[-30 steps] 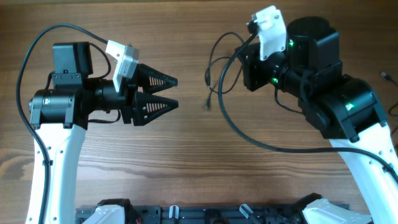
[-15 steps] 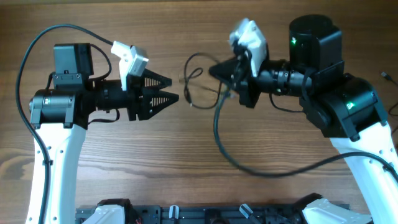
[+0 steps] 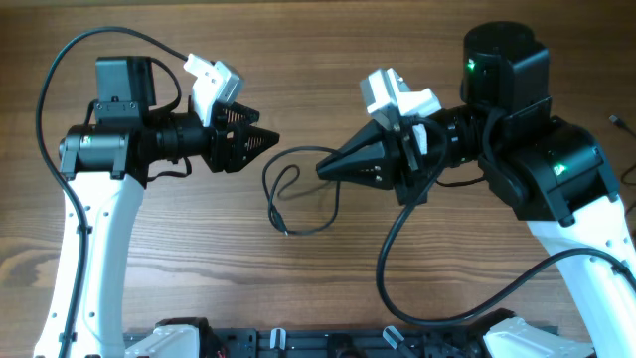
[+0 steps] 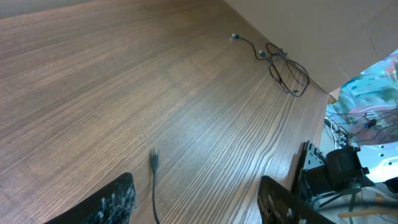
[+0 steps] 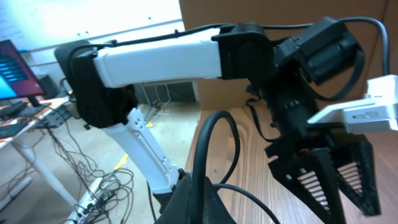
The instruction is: Untangle cables
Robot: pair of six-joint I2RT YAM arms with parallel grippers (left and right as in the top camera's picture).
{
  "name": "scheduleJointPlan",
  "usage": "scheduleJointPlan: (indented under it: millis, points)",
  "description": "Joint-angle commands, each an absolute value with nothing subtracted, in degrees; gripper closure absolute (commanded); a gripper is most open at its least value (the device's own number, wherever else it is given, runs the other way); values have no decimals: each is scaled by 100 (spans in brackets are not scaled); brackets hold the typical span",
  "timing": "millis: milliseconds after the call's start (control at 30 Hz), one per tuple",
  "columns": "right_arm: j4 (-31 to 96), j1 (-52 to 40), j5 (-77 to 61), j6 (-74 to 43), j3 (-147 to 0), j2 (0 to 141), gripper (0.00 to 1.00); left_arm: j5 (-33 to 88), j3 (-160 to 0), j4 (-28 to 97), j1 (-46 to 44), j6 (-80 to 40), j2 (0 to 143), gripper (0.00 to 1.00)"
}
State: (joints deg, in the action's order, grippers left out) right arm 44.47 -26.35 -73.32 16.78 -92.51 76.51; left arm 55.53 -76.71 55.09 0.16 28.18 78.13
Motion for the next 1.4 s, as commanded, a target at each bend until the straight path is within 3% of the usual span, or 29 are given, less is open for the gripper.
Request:
scheduleJointPlan:
  millis: [0, 133, 300, 400, 800, 1167, 1233, 1300, 1367]
  points:
    - [4453, -2637, -7319, 1780, -9406, 7651, 96, 5808, -7649, 5509, -36, 2781, 7843, 36]
    - [4772, -2637, -6110, 1780, -9406, 7651, 96, 5887, -7649, 5391, -91, 2781, 7843, 43]
    - [5098, -2637, -3476, 1057, -9406, 7666, 96, 5822, -7649, 5039, -73, 2770, 7843, 48]
    - [5162, -2637, -2823, 1037, -9406, 7723, 96, 5824, -7649, 4897, -75, 2554, 7843, 48]
    - [5124, -2639, -3566, 1037, -9406, 8291, 96, 6230, -7649, 4381, -412, 2499, 7846, 45]
    - [5076, -2639, -5041, 1048, -9406, 8302, 96, 5330, -7649, 3636, -1041, 2200, 7846, 47]
    - [5076, -2639, -5238, 1052, -9406, 8302, 96, 5249, -7649, 3614, -1129, 2200, 7846, 50]
    - [5078, -2639, -5384, 1048, -9406, 8302, 96, 5236, -7649, 3612, -1181, 2200, 7846, 64]
    - [5087, -2639, -5415, 1031, -9406, 8298, 96, 5190, -7649, 3616, -1179, 2198, 7846, 86]
